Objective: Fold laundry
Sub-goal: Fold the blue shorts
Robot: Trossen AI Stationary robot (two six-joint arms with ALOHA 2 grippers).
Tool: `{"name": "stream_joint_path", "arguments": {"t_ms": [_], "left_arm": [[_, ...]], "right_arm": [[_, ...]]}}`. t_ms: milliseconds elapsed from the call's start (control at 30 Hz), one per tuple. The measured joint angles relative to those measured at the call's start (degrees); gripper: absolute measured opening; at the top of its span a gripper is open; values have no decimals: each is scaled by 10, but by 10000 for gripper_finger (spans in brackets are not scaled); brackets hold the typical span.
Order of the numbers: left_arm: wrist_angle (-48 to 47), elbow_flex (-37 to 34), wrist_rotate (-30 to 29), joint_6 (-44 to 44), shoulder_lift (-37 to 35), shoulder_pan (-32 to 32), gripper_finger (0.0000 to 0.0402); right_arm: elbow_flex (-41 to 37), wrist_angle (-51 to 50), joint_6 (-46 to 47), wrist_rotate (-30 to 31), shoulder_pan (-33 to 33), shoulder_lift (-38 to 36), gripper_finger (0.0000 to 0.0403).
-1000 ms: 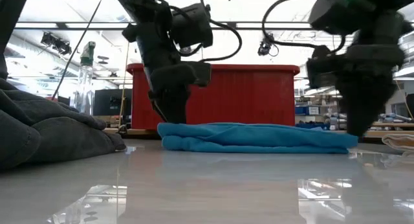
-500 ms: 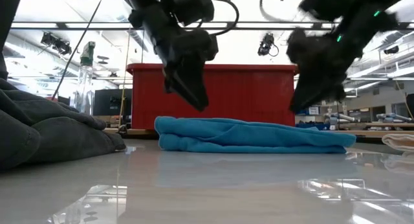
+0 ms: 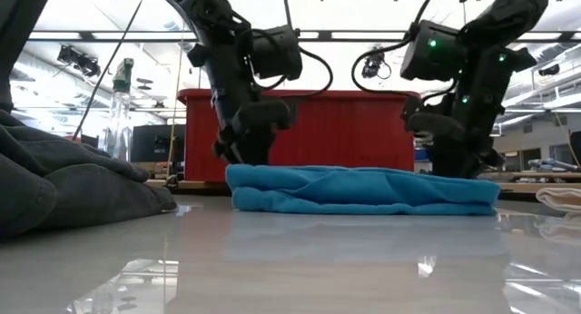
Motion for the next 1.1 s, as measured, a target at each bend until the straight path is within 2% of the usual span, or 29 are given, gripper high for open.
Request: {"name": "stream_joint_path", "arguments": {"t_ms": [200,333,567,667,800,1000,1100], "left_arm": [[-10,0,0,-6,-18,23,157],[-2,0,-3,-7,-61,36,157],[28,0,28,34,-123,11,157],[40,-1,34,79,-118,-29,157],[59,-10,36,96,-83,-80,157],[3,-12,30,23,-22,-117,157],[-35,-12,29,-2,-12,-123,157]], "right_arm": [[9,-33,17,6,-3,-76,71],[9,22,-10,0,-4,-108,71],[9,139,-73,-61,-3,-62,71],[9,146,-86,-92,-2,-26,71],[9,131,-84,-98,-2,11,71],[9,75,-45,-98,-3,31,71],[9,45,-27,-127,8,21,71]]}}
